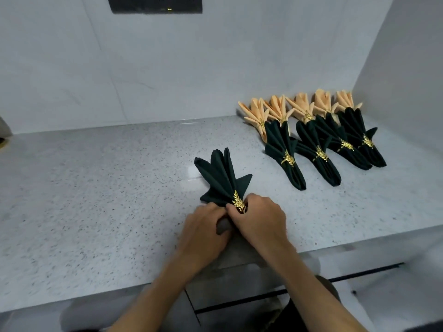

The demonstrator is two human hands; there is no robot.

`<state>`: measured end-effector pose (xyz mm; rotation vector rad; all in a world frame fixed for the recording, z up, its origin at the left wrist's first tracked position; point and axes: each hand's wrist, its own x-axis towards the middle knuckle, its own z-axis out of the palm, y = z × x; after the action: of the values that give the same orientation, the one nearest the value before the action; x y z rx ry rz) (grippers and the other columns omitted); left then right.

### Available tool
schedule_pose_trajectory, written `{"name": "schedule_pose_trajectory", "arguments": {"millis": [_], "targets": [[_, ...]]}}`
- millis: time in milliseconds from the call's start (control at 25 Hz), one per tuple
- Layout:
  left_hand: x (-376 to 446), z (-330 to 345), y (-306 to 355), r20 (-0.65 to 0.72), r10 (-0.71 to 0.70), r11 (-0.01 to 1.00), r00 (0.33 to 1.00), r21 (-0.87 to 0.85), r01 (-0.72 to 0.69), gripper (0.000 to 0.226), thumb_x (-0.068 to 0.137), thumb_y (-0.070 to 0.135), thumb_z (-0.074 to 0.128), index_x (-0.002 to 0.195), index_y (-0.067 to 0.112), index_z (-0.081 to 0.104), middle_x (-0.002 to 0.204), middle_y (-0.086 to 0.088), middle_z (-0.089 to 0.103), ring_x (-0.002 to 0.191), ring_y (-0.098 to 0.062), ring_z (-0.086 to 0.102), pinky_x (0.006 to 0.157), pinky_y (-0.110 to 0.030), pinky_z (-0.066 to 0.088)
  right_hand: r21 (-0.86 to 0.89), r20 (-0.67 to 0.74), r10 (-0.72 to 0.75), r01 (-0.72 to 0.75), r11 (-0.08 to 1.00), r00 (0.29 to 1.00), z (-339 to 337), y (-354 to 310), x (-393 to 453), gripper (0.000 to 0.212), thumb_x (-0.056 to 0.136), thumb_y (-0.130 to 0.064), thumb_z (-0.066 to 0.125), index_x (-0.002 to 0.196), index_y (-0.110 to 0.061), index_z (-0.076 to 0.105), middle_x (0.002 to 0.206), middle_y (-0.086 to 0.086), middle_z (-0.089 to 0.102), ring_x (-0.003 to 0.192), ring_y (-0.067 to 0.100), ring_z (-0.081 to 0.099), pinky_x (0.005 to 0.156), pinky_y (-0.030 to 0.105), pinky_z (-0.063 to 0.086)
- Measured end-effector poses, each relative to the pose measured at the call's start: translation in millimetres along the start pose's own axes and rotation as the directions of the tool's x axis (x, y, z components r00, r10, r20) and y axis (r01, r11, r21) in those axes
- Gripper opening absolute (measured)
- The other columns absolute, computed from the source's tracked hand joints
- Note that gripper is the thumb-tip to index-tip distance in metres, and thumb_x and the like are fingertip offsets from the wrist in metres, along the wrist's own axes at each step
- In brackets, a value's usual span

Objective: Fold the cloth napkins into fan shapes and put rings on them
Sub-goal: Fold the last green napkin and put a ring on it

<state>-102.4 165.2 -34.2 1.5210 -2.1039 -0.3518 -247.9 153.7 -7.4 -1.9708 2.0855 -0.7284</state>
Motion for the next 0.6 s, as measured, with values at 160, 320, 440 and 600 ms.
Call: {"name": "schedule_pose_trajectory", "arguments": {"millis": [160, 320, 440, 600], "targets": [[31.2, -9.6, 35.6, 0.021, 0.029, 0.994, 0.999, -0.106, -0.027, 0.026, 0.088, 0.022, 0.054, 0.113, 0.017, 0.062, 0.103, 0.004, 0.063, 0.092, -0.014, 0.055, 0.085, -0.036, 0.049, 0.100, -0.122, -0.043, 0.056, 0.993, 0.992, -9.2, 22.4, 6.5, 0.039, 0.084, -0.055, 0.061, 0.068, -0.021, 0.049, 0.057, -0.009, 0.049, 0.049, 0.007, 0.043, 0.046, 0.023, 0.023], [71.9, 2.7, 113.6, -0.025, 0.133, 0.949, 0.991, -0.286, -0.135, 0.026, 0.085, 0.012, 0.052, 0.108, 0.016, 0.064, 0.095, 0.003, 0.062, 0.085, -0.011, 0.056, 0.075, -0.030, 0.049, 0.236, -0.355, 0.038, 0.050, 0.970, 0.934, -55.0, 72.7, 25.1, 0.039, 0.081, -0.049, 0.067, 0.060, -0.023, 0.047, 0.047, -0.010, 0.045, 0.041, 0.004, 0.039, 0.043, 0.021, 0.026], [114.5, 29.6, 175.7, -0.018, 0.164, 0.904, 0.986, -0.397, -0.158, 0.040, 0.085, 0.007, 0.053, 0.122, 0.018, 0.061, 0.104, 0.003, 0.060, 0.093, -0.012, 0.058, 0.083, -0.033, 0.052, 0.168, -0.488, 0.074, 0.011, 0.986, 0.870, -110.2, 123.0, 51.6, 0.039, 0.079, -0.049, 0.070, 0.060, -0.020, 0.051, 0.046, -0.009, 0.046, 0.044, 0.009, 0.046, 0.046, 0.027, 0.033], [177.6, 73.4, 266.4, 0.208, 0.202, 0.656, 0.957, -0.754, 0.026, 0.044, 0.083, -0.002, 0.055, 0.115, 0.029, 0.062, 0.090, 0.014, 0.067, 0.085, -0.002, 0.065, 0.079, -0.024, 0.054, 0.059, -0.590, 0.132, -0.120, 0.991, 0.796, -176.4, 215.8, 99.7, 0.038, 0.077, -0.050, 0.071, 0.070, -0.012, 0.068, 0.062, 0.006, 0.067, 0.063, 0.030, 0.063, 0.060, 0.038, 0.051]]}}
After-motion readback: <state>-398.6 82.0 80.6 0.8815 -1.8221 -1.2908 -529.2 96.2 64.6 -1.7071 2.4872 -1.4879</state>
